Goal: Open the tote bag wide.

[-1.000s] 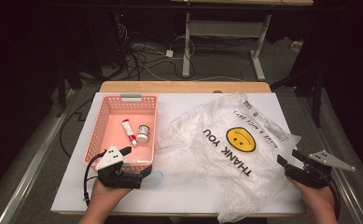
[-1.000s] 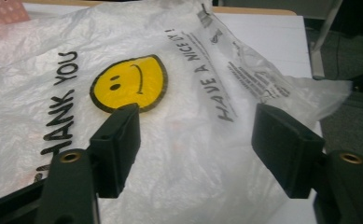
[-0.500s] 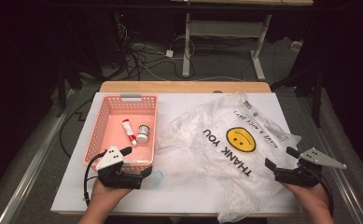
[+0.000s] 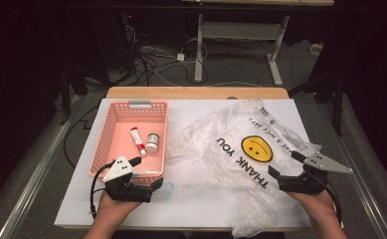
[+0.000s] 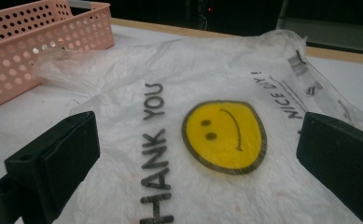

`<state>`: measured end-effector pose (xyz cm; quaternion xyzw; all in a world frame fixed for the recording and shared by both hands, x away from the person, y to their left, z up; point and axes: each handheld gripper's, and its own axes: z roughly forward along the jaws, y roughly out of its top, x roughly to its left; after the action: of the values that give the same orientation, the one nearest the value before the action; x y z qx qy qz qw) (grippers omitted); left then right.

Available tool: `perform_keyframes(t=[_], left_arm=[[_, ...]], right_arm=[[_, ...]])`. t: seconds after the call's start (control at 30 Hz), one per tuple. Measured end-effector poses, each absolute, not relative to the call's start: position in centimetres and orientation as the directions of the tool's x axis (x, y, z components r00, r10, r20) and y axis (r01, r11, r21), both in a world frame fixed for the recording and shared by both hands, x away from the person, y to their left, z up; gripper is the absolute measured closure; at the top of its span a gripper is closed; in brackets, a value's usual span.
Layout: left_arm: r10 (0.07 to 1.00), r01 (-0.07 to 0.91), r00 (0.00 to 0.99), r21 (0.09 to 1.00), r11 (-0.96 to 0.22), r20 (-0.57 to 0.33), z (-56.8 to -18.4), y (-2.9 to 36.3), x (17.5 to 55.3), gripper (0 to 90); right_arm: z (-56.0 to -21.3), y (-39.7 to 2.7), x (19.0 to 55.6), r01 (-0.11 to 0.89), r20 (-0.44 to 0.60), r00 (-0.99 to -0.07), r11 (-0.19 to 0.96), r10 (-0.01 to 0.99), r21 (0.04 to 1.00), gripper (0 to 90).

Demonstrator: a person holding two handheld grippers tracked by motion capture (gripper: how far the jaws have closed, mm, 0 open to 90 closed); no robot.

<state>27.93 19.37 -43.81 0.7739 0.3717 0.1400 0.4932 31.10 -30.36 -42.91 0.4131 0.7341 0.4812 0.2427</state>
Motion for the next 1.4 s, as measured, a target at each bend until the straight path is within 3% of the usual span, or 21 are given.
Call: perform_keyframes(t=[0.5, 0.83, 1.27, 1.4], left_arm=[[0.703, 0.436, 0.691, 0.873, -0.221, -0.167, -43.6, 19.4, 27.8, 0.0], [0.698, 0.439, 0.696, 0.869, -0.230, -0.167, -43.7, 19.6, 27.0, 0.0], [0.702, 0.435, 0.694, 0.870, -0.232, -0.160, -43.6, 19.8, 26.1, 0.0], [0.701, 0.437, 0.694, 0.869, -0.233, -0.161, -43.7, 19.7, 26.0, 0.0]], right_arm=[[-41.3, -25.9, 33.7, 0.322, 0.001, -0.599, 0.240, 0.800, 0.916, 1.1], [-42.5, -23.8, 33.8, 0.362, 0.032, -0.639, 0.263, 0.769, 0.894, 4.1], [-44.8, -21.7, 34.3, 0.424, 0.043, -0.731, 0.404, 0.681, 0.811, 34.2], [-45.3, -20.6, 34.1, 0.422, 0.036, -0.757, 0.446, 0.653, 0.789, 35.6]])
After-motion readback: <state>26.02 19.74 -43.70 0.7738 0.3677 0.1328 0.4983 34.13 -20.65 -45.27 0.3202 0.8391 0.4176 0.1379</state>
